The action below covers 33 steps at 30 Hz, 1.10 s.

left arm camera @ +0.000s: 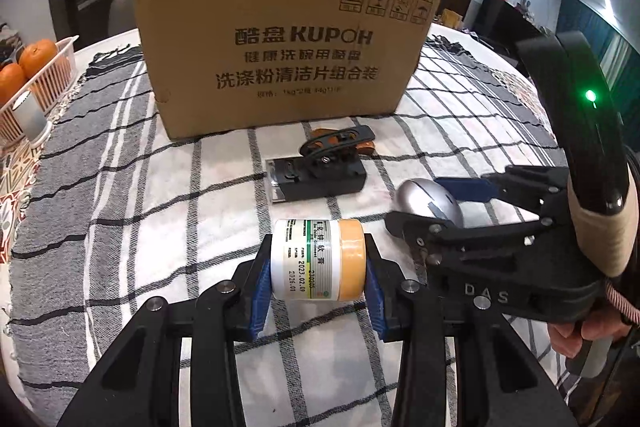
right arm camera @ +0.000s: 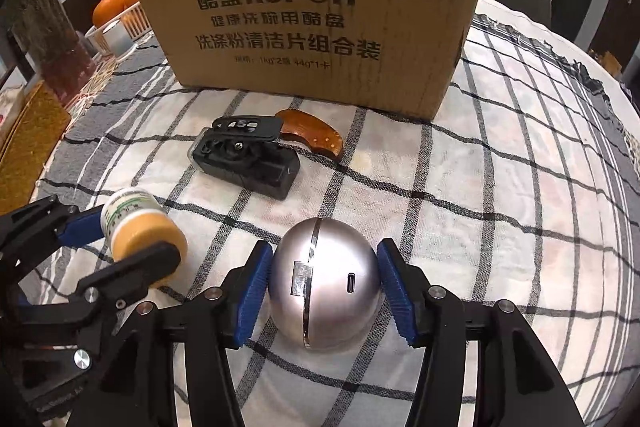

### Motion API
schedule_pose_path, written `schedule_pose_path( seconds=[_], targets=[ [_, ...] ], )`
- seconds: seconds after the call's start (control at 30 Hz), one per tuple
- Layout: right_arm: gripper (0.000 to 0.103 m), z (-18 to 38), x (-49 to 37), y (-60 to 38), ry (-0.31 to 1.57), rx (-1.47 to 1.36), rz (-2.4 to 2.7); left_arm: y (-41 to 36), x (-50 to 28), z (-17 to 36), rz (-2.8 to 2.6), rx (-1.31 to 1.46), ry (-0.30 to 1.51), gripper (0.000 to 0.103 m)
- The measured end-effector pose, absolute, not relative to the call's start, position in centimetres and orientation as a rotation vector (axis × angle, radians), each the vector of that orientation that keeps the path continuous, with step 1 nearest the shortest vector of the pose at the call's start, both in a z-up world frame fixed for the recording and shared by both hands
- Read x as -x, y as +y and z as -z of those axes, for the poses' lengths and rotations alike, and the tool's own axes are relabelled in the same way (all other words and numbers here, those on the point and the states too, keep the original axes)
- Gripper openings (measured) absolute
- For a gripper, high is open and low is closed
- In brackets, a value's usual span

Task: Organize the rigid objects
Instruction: 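Lift and carry the jar and dome with both tools over the box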

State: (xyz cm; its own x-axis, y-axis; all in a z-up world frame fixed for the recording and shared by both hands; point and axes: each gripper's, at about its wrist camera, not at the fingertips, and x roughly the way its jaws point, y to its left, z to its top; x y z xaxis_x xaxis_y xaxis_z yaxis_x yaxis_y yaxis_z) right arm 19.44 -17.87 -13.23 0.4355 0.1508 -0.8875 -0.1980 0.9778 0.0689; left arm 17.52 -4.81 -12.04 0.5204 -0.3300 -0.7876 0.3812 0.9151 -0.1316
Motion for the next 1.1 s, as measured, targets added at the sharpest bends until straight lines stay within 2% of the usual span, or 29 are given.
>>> schedule_pose_path(
  seconds=[0.23,0.47,1.1],
  targets=[
    [0.055,12.7,-19.1,-17.9,1.098,0.041,-0.22,-4.4,-17.8,11.5,0.386,-0.046,0.923,0.04],
    [0.055,9.4,-18.7,-17.4,1.015,0.065,-0.205,-3.8,-17.9,9.4,0.36,-0.037,0.873,0.04],
    [0.055,-0.7,-19.3,-18.1,0.757,-0.033,-0.107,-2.9,-19.9,-0.8,0.32,-0.075,0.665,0.04]
  ],
)
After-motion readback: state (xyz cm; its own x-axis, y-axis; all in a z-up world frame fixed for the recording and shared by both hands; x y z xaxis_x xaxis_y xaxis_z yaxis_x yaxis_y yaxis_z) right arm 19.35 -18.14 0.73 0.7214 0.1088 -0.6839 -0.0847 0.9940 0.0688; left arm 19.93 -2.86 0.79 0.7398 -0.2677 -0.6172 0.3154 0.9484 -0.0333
